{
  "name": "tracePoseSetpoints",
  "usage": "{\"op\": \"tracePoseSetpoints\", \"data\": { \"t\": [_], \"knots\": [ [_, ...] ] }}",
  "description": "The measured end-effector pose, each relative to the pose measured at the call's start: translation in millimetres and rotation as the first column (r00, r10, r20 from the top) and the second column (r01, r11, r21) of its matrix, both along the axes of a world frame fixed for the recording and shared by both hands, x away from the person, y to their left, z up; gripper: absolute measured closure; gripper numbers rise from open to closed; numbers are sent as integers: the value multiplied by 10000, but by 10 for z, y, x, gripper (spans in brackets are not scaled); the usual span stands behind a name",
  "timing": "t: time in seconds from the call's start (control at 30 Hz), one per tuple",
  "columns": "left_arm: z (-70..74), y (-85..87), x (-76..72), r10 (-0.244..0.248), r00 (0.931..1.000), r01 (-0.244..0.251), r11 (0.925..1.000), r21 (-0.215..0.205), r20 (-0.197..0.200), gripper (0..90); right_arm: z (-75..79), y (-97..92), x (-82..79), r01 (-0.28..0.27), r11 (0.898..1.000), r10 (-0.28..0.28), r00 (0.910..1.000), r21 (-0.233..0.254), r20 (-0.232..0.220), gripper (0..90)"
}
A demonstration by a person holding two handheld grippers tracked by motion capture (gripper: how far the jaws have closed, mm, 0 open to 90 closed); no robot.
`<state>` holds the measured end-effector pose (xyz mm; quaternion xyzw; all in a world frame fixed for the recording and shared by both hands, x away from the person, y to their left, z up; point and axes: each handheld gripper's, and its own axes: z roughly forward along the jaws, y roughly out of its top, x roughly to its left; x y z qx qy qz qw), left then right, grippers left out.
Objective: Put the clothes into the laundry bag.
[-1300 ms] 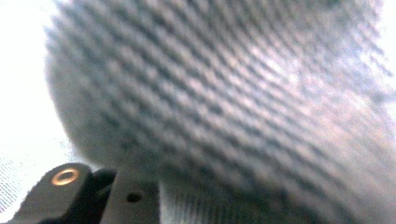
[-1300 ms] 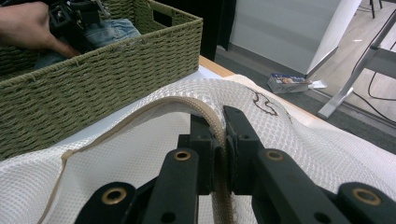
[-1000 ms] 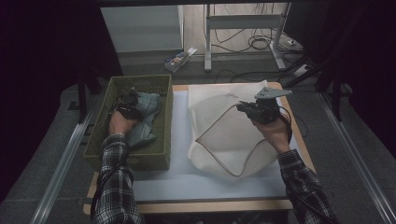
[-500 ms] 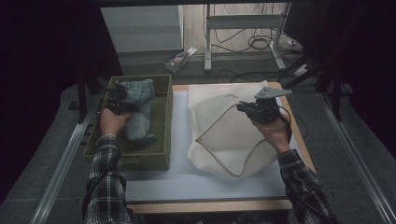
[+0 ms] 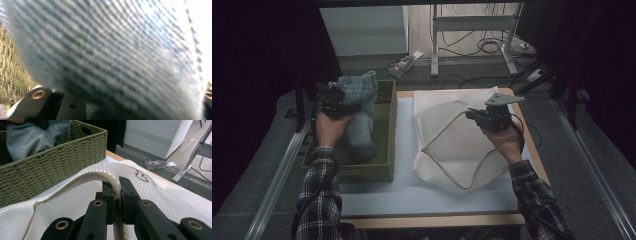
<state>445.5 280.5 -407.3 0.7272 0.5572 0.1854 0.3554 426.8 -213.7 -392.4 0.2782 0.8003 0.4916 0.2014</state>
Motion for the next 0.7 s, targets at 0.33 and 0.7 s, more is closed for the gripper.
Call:
{"op": "tracePoseSetpoints", "data": {
  "t": [0.33,0.7],
  "knots": [
    [283,-13,-192,-292,9965,313,9992,-261,781,673,-5,11,-4,38,9998,-37,10000,182,-71,834],
    [510,-44,-399,-659,9827,768,9954,-568,1729,668,-6,11,-2,15,9999,-15,10000,145,-55,834]
  ]
}}
